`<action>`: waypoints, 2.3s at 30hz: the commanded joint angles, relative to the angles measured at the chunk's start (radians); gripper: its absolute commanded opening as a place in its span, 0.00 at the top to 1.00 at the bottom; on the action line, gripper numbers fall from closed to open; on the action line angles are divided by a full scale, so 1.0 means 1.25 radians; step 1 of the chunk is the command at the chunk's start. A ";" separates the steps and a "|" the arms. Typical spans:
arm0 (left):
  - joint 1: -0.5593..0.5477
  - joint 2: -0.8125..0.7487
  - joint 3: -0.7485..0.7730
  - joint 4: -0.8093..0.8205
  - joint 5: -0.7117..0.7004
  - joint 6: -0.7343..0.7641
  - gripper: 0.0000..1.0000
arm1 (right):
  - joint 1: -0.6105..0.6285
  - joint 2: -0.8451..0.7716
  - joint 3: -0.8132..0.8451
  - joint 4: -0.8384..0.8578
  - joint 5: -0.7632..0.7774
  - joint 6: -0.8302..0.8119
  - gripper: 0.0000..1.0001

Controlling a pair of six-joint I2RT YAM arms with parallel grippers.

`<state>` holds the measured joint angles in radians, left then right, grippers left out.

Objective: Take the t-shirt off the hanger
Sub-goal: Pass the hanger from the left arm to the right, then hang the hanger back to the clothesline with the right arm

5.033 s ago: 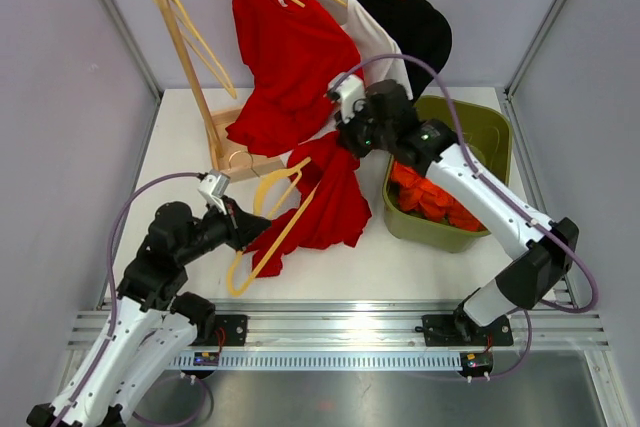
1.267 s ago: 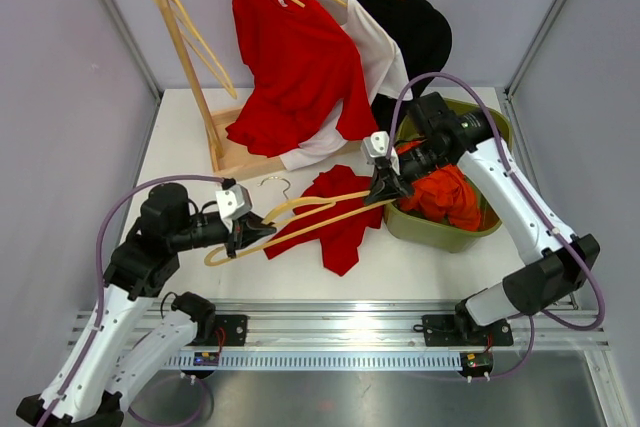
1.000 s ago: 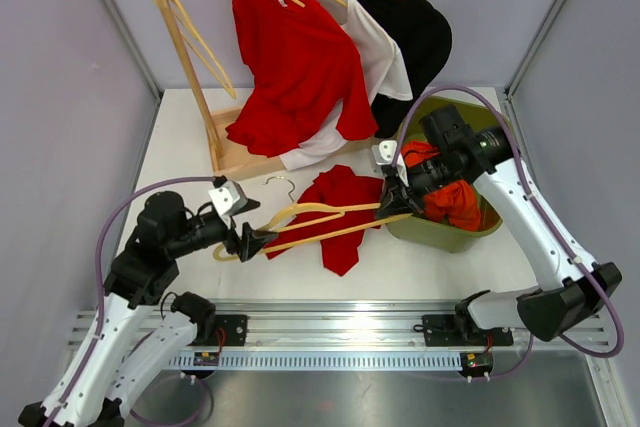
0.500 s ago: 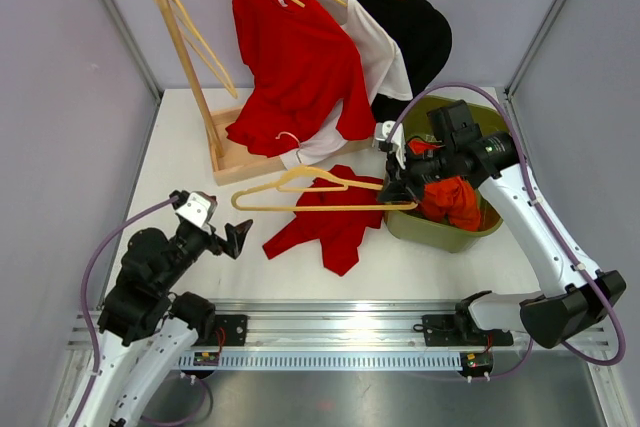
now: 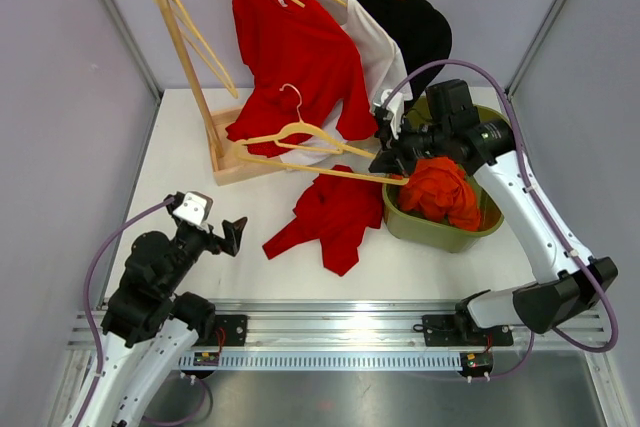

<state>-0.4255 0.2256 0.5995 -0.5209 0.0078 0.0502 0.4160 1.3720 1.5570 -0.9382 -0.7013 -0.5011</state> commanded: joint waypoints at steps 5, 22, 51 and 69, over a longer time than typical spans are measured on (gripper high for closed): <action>0.002 -0.017 -0.003 0.051 -0.039 -0.008 0.01 | -0.004 0.049 0.113 0.105 0.033 0.103 1.00; 0.002 -0.026 -0.006 0.050 -0.053 -0.011 0.01 | 0.023 0.250 0.382 0.251 0.112 0.274 1.00; 0.002 -0.016 -0.010 0.053 -0.063 -0.007 0.01 | 0.172 0.765 0.995 0.460 0.463 0.326 1.00; 0.002 0.004 -0.013 0.058 -0.027 -0.002 0.01 | 0.186 0.785 0.974 0.421 0.344 0.313 0.61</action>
<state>-0.4255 0.2066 0.5880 -0.5129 -0.0483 0.0471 0.6312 2.4176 2.7701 -0.4160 -0.2176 -0.0933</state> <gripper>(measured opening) 0.987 0.339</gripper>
